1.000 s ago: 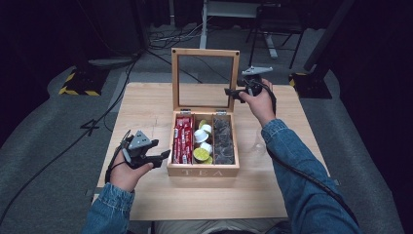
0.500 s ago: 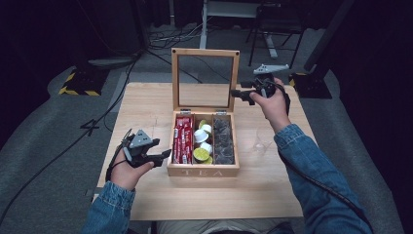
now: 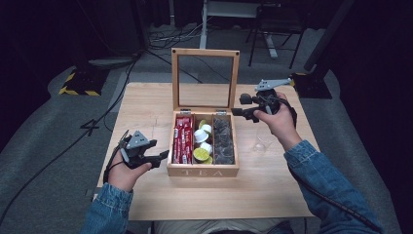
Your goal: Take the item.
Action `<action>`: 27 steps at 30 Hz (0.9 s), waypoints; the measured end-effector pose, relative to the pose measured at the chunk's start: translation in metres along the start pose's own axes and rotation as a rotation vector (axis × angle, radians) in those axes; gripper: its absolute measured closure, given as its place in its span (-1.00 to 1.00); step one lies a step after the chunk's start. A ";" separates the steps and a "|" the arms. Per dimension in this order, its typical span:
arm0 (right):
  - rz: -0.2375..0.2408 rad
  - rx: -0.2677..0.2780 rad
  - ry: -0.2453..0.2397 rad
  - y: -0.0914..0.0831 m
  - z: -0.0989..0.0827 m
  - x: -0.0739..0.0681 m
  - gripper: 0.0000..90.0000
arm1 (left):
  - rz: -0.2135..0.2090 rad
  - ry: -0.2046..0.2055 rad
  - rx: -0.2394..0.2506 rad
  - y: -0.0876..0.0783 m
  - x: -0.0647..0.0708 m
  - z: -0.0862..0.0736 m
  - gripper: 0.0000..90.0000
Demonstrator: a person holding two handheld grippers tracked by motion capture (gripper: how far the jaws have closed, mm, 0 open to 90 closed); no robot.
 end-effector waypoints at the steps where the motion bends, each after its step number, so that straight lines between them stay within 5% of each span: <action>1: 0.007 -0.008 0.002 0.002 -0.003 -0.002 -0.18 | 0.002 -0.006 0.001 0.000 -0.001 -0.001 -0.21; 11: 0.055 -0.120 0.013 0.031 -0.028 -0.010 0.06 | 0.005 -0.045 -0.074 0.008 -0.011 -0.019 -0.25; 27: 0.011 -0.310 -0.015 0.076 -0.051 -0.014 0.17 | 0.022 -0.072 -0.106 0.012 -0.018 -0.028 -0.25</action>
Point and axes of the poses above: each handheld gripper's, and its own axes: y roughly forward along the jaws, z roughly out of its top, x roughly to its right, the point moved 1 cm from there along y, roughly forward along the jaws, and after that the axes turned 9 degrees about z, right-handed, at the moved point
